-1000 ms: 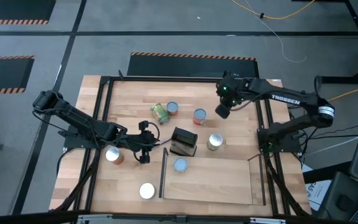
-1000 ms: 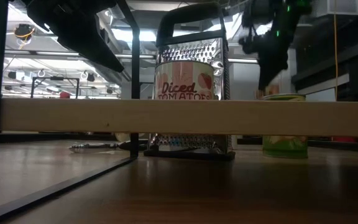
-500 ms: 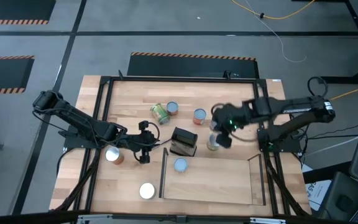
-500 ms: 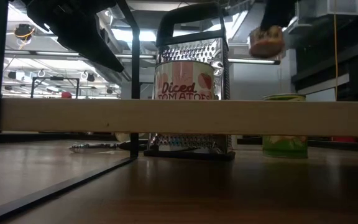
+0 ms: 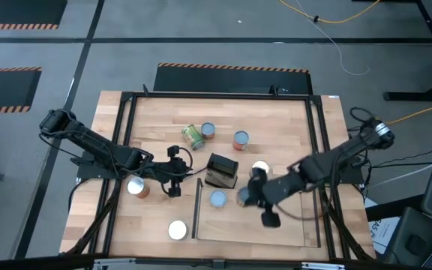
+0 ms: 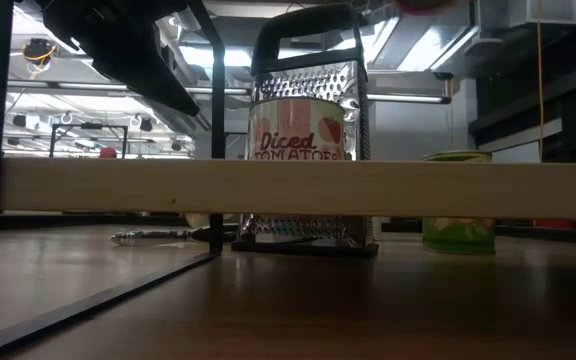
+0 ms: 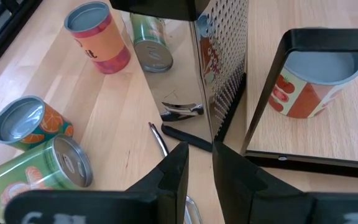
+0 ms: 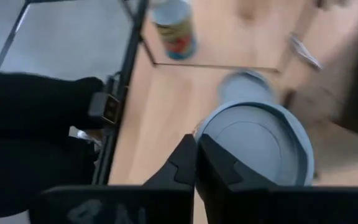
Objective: Pick and place cans onto a shelf
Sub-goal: Put the canned pineapple rings on the shelf
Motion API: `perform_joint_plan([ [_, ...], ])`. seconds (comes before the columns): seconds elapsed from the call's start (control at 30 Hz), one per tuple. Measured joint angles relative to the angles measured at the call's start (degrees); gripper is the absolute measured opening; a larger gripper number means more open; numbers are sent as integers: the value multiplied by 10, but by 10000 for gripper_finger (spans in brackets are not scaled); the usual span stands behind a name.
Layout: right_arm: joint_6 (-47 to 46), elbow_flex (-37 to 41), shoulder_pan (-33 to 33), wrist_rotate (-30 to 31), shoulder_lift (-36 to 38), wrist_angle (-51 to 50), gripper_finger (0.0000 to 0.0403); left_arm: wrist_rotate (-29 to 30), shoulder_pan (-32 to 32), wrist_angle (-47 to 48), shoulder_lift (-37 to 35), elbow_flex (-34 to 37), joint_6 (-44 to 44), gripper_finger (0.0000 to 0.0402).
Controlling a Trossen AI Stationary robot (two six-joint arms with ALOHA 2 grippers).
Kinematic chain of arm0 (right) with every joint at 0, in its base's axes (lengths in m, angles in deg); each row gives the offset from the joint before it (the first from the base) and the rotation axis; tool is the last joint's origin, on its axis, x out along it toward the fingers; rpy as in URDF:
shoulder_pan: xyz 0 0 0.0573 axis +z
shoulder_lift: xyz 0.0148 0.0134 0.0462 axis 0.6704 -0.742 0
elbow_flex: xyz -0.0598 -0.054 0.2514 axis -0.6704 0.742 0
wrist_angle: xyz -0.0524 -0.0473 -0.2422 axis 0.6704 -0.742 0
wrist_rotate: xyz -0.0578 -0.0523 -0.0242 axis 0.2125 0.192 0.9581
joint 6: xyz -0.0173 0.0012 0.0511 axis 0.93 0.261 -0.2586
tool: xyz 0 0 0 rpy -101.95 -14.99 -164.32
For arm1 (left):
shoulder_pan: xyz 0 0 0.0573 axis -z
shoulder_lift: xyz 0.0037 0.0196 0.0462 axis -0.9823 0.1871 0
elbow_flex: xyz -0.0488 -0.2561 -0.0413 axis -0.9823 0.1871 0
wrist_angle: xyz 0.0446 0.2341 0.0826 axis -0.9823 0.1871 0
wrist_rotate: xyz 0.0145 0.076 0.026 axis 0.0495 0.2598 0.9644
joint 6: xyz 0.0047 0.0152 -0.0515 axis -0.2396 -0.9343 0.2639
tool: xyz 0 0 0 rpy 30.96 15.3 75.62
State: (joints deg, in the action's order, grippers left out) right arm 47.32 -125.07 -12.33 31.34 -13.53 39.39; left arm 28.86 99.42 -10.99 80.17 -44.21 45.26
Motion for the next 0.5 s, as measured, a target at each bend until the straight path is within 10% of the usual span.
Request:
perform_joint_plan([
  [0.5,76,1,24,-60,-199,229,8,0,0,0,0,0,0,66],
])
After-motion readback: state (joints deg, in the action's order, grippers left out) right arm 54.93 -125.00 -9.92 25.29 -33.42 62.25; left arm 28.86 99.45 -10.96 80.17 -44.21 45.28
